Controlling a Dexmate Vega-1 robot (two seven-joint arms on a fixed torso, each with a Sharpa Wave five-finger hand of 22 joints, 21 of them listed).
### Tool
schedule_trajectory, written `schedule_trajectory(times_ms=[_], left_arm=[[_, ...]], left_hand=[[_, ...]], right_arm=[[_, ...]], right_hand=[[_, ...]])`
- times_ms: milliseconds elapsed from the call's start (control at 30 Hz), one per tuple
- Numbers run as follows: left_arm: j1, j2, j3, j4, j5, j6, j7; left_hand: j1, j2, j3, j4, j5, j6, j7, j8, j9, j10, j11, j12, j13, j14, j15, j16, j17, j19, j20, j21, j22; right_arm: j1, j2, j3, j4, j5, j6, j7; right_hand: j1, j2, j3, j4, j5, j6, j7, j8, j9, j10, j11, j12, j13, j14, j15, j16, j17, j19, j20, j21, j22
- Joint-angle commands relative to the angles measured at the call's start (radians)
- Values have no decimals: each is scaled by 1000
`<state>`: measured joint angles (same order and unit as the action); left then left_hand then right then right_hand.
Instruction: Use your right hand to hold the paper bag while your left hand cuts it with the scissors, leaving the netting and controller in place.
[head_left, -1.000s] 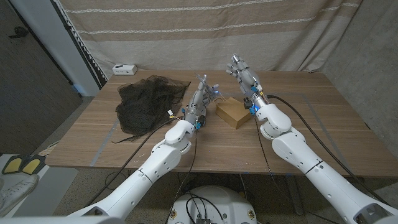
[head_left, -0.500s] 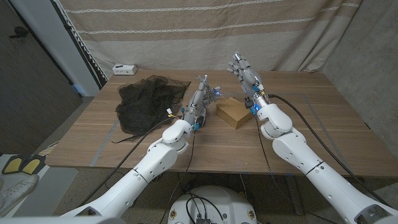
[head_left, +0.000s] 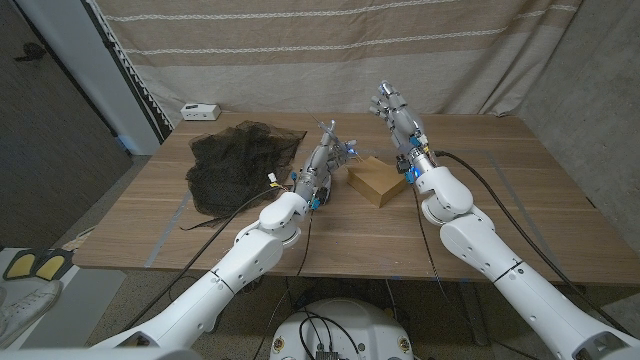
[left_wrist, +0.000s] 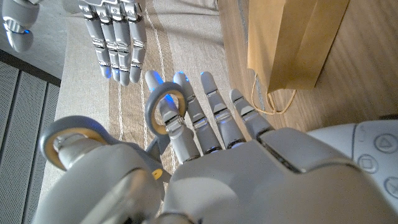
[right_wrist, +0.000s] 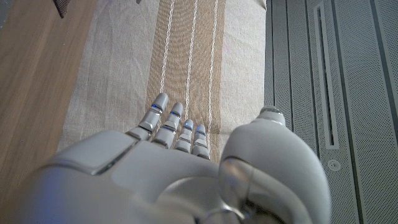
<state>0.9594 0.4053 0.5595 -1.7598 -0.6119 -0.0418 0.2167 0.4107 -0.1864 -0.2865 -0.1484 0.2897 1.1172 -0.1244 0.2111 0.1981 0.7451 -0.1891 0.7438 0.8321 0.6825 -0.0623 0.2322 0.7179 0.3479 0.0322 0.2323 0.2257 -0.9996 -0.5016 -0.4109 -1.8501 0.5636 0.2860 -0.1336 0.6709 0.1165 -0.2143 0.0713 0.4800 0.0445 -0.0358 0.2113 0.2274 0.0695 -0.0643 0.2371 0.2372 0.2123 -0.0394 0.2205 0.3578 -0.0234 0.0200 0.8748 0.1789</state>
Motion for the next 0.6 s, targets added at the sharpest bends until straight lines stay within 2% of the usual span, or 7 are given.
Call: schedule_trajectory(times_ms=[33, 133, 300, 467, 600], left_arm=[[-9, -6, 6, 12, -6, -15, -25], [-11, -9, 7, 16, -5, -16, -26], [-11, -9, 10, 20, 1, -26, -32], [-10, -4, 12, 16, 5, -25, -35], [-9, -1, 13, 12, 10, -22, -34]], left_hand=[[16, 15, -18, -1, 10, -86, 45, 4, 2, 8, -13, 7, -2, 7, -126, 2, -1, 6, 4, -3, 2], [42, 25, -22, -5, 20, -58, -1, 11, 1, 8, -24, 10, -2, 1, -136, -1, -2, 8, 0, -2, 3], [111, 49, -14, -16, 39, -19, -27, 17, -2, 11, -26, 16, 1, 2, -152, -1, -4, 9, -6, -1, 3], [217, 93, 7, -20, 66, 26, -38, 21, -5, 17, -26, 25, 5, 4, -157, -2, -7, 12, -15, 1, 3], [247, 101, 10, -19, 73, 51, -33, 25, -6, 21, -26, 30, 9, 10, -157, -1, -9, 12, -16, 1, 4]], right_arm=[[-14, -3, 8, -10, -5, 3, -13], [-16, -4, 9, -12, -5, 0, -17], [-18, -5, 8, -14, -6, -2, -18], [-20, -5, 7, -16, -7, -2, -16], [-24, -4, 8, -19, -8, 0, -20]], right_hand=[[-7, 0, -11, 0, -1, -9, -3, 3, 3, 1, -7, 6, -1, 0, -33, 5, 2, 1, 7, -2, 6], [-8, 0, -12, -1, -1, -9, -3, 3, 3, 0, -11, 6, -2, 1, -32, 6, 1, 2, 8, -3, 6], [-10, 1, -12, -1, -1, -9, -4, 3, 3, 1, -10, 6, -2, 0, -33, 6, -1, 2, 8, -5, 6], [-11, 1, -12, -1, -1, -8, -4, 4, 3, 0, -8, 6, -2, 0, -33, 6, -2, 2, 8, -6, 6], [-12, 2, -13, -2, -1, -8, -4, 4, 2, 0, -10, 6, -2, 0, -33, 6, -4, 3, 9, -8, 6]])
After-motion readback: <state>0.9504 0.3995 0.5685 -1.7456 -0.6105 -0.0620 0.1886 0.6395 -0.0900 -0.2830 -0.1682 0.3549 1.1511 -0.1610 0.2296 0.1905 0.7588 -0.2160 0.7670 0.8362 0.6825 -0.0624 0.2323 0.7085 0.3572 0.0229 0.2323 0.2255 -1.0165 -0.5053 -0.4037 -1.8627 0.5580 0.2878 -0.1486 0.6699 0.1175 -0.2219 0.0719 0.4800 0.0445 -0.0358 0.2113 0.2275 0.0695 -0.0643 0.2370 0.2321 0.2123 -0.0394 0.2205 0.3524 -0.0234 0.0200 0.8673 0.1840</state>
